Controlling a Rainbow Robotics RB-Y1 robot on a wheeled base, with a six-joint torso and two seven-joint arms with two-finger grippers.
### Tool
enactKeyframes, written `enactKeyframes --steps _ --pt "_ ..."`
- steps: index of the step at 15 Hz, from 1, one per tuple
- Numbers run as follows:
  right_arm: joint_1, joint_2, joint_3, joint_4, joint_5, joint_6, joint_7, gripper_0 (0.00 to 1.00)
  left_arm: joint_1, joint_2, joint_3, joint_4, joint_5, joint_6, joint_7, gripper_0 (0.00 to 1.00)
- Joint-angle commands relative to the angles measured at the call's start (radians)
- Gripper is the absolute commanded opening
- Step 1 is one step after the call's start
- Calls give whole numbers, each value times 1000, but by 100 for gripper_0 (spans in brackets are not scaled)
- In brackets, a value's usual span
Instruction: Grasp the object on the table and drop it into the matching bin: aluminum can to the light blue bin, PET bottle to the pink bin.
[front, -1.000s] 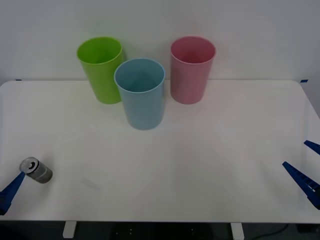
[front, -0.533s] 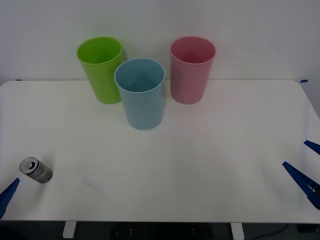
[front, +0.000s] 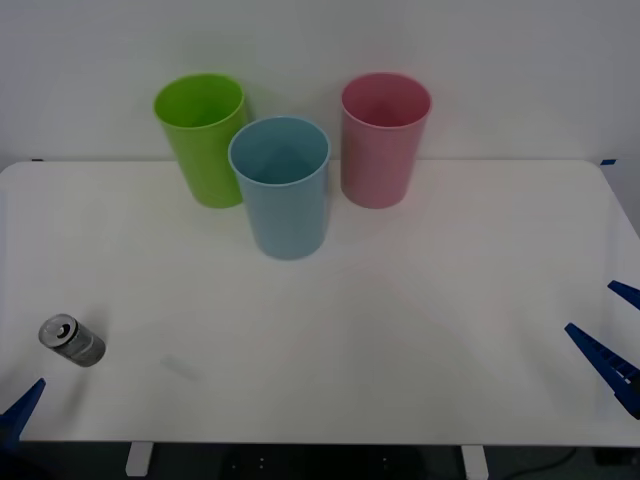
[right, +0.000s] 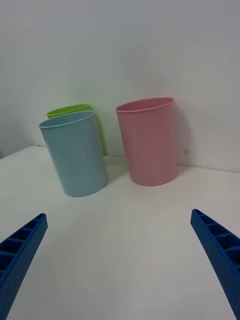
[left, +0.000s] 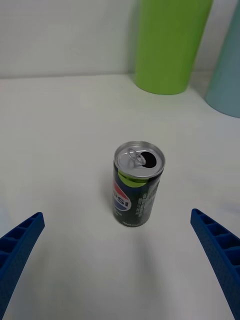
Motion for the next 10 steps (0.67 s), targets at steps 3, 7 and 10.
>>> enactKeyframes --steps 3,7,10 --pt "0 0 0 0 0 0 0 100 -47 0 -35 78 -29 35 -18 100" --pt "0 0 0 0 0 0 0 100 -79 0 -81 110 -28 70 -32 100" --pt "0 0 0 0 0 0 0 100 -108 0 -116 143 11 92 -82 100"
